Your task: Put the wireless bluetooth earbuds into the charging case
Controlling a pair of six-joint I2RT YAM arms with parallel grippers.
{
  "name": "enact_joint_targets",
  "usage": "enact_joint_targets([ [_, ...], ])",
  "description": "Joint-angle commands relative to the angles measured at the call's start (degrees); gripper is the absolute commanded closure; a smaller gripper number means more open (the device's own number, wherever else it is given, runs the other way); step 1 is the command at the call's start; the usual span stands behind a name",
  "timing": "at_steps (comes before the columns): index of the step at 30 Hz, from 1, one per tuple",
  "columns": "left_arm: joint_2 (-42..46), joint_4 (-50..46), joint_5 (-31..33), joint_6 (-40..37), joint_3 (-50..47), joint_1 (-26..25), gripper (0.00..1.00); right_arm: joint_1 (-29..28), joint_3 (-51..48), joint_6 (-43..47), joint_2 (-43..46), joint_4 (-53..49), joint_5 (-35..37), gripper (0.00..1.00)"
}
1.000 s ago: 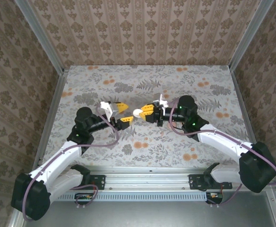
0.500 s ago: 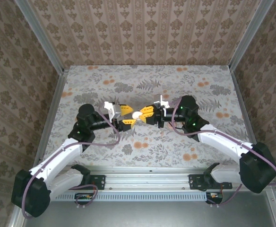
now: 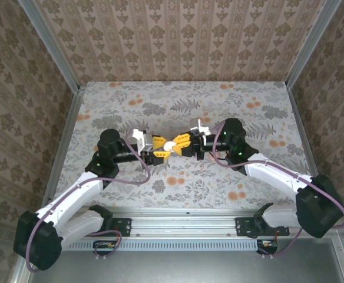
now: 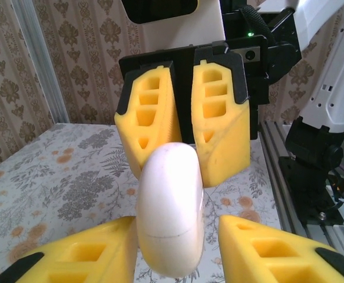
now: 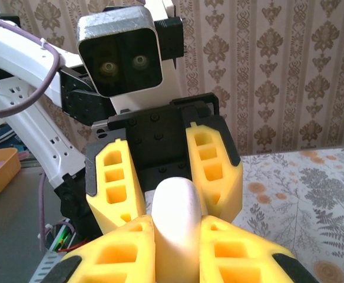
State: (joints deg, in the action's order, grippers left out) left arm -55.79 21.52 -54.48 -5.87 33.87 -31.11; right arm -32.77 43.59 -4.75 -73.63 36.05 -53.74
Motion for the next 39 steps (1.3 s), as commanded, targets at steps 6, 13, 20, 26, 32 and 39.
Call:
enact_joint_targets([
  [6,-0.55,-0.82,-4.05,-0.91,2.35,-0.61,0.64,0.23,3.24,1.01,-0.64,-1.04,-4.27,0.83],
  [13,0.01,-0.01,-3.85,-0.26,2.32,-0.62,0.63,0.25,3.85,1.82,-0.82,-2.38,-4.62,0.83],
  [20,0.07,1.49,-3.93,1.19,2.17,-0.64,0.68,0.25,4.11,1.95,-1.29,-3.24,-4.89,0.83],
  [26,0.06,2.02,-3.79,2.39,2.33,-0.62,0.71,0.23,4.13,2.2,-1.5,-3.62,-4.98,0.83],
  [32,-0.04,2.75,-3.45,3.43,2.43,-0.62,0.7,0.26,4.27,2.56,-1.77,-3.79,-5.1,0.83],
  [39,-0.2,2.53,-3.11,3.67,2.65,-0.62,0.81,0.34,4.39,3.43,-1.87,-4.75,-5.06,0.83],
])
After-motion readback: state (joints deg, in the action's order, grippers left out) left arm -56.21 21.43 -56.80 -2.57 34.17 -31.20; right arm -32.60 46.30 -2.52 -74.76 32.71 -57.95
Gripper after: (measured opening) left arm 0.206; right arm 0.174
